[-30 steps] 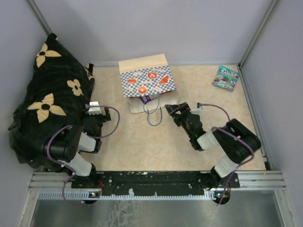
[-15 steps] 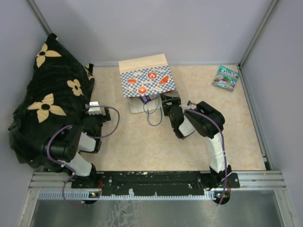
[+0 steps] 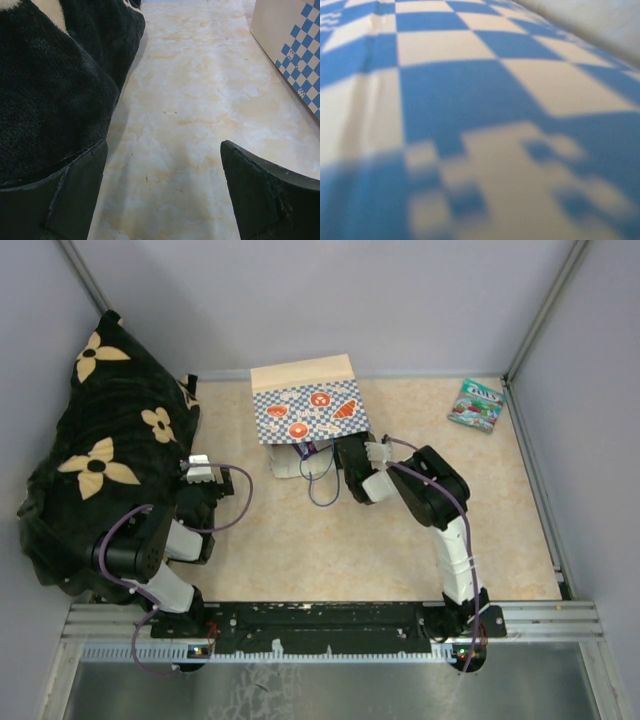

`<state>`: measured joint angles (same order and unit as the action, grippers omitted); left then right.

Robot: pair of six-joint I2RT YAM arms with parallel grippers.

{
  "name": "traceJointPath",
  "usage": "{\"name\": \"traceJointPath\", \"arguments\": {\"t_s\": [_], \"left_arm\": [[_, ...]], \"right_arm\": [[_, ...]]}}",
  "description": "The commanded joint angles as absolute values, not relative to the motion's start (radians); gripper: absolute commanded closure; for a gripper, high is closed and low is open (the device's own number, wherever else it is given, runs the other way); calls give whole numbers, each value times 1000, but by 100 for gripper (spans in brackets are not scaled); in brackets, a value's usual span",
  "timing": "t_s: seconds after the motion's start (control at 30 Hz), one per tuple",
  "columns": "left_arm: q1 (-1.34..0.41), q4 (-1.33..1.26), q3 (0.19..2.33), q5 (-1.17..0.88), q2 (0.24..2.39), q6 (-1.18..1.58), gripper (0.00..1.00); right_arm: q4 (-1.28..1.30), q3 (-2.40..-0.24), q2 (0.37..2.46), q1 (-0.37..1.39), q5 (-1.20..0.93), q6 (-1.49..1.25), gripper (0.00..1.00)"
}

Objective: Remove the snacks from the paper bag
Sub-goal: Take out the snack from the paper bag.

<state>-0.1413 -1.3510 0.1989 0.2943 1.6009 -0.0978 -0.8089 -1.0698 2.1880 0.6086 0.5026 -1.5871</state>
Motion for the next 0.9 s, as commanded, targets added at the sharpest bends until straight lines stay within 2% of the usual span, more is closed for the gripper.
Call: {"name": "traceJointPath", "arguments": {"t_s": [0.0,0.07,0.27,0.4,0.5,0.6,0.87], "left_arm": [[-135,-1376,210,284,1608,-87,0],[-135,-1376,209,283,1608,-87,0],[-136,-1376,209,284,1608,-86,0],[-136,-1376,210,284,1608,-87,0],[-136,-1376,210,284,1608,-87,0],[-135,-1376,210,284,1608,-87,0],[-136,-1376,211,284,1608,-86,0]], "right_arm": [[-600,-1165,2238,624,519,-1615,30],[-610,-1184,2255,624,521,-1631,35],[-649,-1249,2282,624,525,-1586,60],[-681,-1242,2262,624,501,-1523,82],[-707,-1169,2194,628,486,-1466,95],[-724,-1059,2097,629,447,-1445,100],[-691,-718,1761,629,291,-1307,100]]}}
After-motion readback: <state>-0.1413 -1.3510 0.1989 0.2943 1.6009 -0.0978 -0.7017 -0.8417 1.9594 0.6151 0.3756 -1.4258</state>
